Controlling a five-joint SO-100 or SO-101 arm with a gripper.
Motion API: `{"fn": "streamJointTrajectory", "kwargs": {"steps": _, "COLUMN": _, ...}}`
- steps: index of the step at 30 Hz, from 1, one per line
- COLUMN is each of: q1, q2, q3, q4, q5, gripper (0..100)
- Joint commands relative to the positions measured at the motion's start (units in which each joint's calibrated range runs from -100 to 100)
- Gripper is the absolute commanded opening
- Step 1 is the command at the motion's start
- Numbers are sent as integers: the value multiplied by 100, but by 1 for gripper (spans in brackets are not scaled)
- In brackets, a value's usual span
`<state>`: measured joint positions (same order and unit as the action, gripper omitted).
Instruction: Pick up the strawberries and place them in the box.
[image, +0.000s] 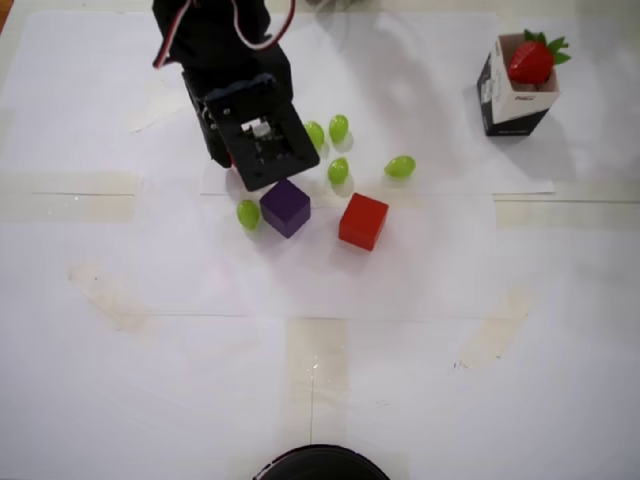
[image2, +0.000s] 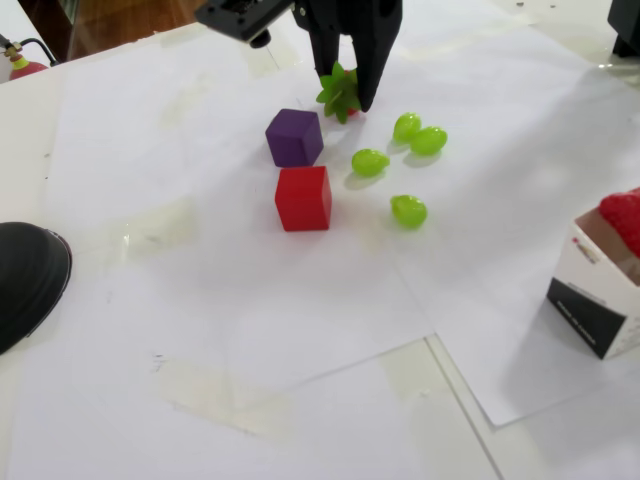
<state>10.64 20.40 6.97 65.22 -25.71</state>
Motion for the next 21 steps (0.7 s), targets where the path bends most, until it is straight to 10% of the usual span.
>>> {"fn": "streamJointTrajectory", "kwargs": {"steps": 1, "q1": -255, "q2": -1129, "q3": -606, "q4": 668, "q5": -39, "gripper": 11}}
{"fn": "streamJointTrajectory", "kwargs": {"steps": 12, "q1": -1828, "q2": -2762, "q3": -1642, "q4": 2580, "q5": -474, "gripper": 11}}
{"fn": "streamJointTrajectory", "kwargs": {"steps": 21, "q1": -4086, "q2": -3304, "q3": -79, "q4": 1877, "q5": -928, "gripper": 11}}
